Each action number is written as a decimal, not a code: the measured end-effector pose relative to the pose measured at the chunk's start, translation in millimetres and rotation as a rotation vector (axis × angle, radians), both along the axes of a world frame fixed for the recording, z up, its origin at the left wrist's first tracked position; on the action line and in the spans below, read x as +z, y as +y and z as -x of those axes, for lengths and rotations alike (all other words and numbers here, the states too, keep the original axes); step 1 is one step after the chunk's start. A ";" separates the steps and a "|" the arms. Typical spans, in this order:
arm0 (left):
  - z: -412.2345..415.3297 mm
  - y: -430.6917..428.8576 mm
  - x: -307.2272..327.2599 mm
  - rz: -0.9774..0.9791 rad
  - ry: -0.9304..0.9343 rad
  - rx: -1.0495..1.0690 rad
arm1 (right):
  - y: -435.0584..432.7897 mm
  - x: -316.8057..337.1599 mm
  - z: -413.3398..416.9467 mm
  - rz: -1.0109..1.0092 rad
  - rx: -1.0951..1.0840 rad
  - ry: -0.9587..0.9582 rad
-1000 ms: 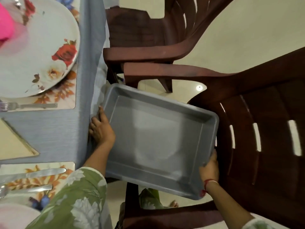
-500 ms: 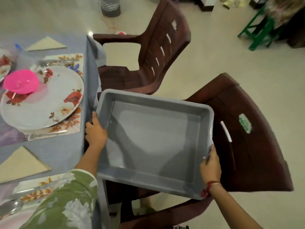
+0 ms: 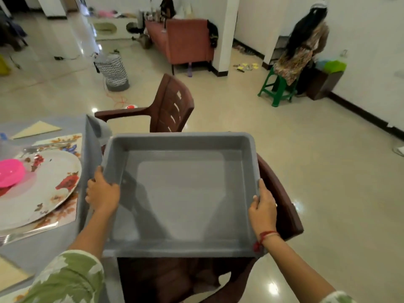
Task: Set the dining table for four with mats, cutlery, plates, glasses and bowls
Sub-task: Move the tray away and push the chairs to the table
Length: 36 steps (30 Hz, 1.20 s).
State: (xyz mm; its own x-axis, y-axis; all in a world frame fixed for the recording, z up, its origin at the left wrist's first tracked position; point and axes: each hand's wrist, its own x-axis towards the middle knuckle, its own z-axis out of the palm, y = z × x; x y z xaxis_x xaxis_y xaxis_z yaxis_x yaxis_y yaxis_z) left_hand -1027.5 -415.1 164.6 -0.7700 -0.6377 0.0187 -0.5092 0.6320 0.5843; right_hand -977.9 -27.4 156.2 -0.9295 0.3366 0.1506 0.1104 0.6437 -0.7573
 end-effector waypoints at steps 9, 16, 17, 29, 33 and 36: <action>-93.8 41.2 99.9 0.320 0.107 0.215 | 27.9 13.7 4.2 0.098 0.261 0.014; -254.0 86.5 114.7 0.456 -0.030 0.490 | 27.8 21.3 -27.2 0.085 0.594 -0.038; -275.1 90.9 117.8 0.448 -0.051 0.523 | 24.3 22.4 -33.5 0.083 0.634 -0.044; -558.3 172.9 112.1 0.375 -0.102 1.087 | -58.0 30.1 -166.1 0.119 1.155 -0.062; -666.8 230.2 99.2 0.381 -0.110 1.282 | -74.2 28.4 -247.4 0.100 1.360 -0.056; -745.6 284.5 91.3 0.368 -0.169 1.421 | -72.2 23.1 -315.5 0.093 1.479 -0.057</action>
State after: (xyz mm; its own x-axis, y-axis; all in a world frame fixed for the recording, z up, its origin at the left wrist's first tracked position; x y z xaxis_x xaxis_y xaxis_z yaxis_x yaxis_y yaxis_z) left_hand -281.9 -130.6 256.0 0.4729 -0.8216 0.3184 -0.8584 -0.3480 0.3770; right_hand -662.4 -99.5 179.3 -0.4326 -0.8915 0.1346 -0.5556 0.1460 -0.8185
